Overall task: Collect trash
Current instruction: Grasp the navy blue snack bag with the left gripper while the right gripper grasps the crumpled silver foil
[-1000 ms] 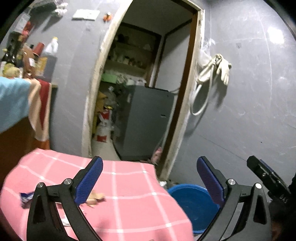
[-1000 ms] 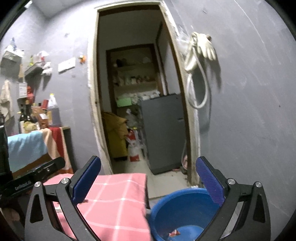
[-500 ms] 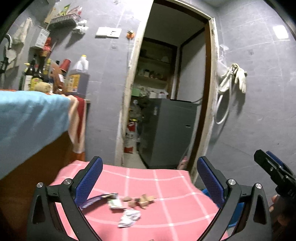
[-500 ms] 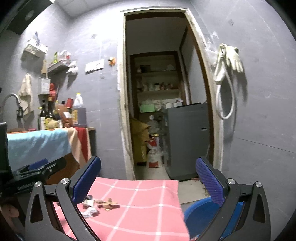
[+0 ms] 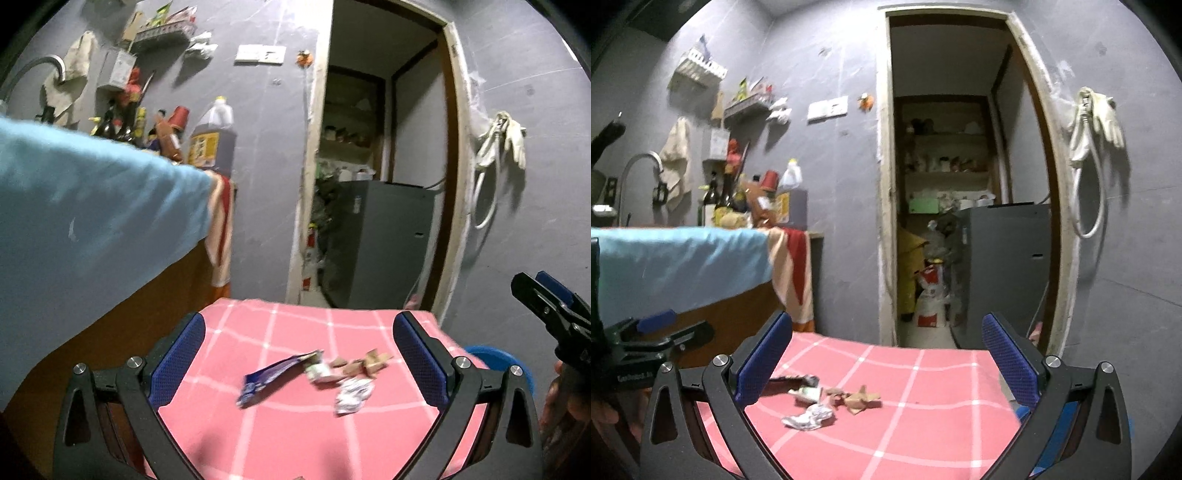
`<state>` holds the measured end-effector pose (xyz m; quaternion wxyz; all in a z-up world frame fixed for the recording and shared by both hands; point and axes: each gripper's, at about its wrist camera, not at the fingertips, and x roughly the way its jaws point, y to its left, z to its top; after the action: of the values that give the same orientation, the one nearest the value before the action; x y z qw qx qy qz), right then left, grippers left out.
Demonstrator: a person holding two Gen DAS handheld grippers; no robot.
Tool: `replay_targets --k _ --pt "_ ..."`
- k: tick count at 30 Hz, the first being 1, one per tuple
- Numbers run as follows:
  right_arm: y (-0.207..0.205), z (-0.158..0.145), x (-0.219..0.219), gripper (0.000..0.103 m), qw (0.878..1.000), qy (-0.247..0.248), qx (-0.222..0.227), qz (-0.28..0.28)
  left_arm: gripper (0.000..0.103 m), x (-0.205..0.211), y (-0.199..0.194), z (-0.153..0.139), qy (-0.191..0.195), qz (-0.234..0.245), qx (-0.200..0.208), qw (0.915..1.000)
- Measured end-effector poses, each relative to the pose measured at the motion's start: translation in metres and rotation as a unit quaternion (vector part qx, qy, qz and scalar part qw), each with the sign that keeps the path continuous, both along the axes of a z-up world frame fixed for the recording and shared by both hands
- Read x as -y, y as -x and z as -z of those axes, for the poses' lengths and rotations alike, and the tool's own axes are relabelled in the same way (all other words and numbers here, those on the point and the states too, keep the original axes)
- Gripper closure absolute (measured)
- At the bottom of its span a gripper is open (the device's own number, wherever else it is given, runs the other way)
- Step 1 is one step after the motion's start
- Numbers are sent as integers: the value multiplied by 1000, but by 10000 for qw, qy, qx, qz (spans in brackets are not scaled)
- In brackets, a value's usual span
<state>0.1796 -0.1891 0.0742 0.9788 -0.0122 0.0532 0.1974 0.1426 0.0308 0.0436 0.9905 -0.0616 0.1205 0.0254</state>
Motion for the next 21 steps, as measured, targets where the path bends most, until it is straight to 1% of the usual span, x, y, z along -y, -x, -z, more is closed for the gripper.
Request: replay_targets --k 5,12,17,21 --pt "-9 14 -14 0 9995 137 -241 -146 3 -15 -5 13 26 -114 -240 9996" --pt "-29 37 -32 0 9954 378 -823 -328 3 -31 -24 36 104 -129 -769 9969" --pt "-47 54 -42 0 9876 502 -1409 -467 4 -39 -40 52 218 -115 -1241 9920" --pt "-60 67 -45 0 9793 409 -1880 -629 4 -47 -50 60 487 -32 -1468 9880"
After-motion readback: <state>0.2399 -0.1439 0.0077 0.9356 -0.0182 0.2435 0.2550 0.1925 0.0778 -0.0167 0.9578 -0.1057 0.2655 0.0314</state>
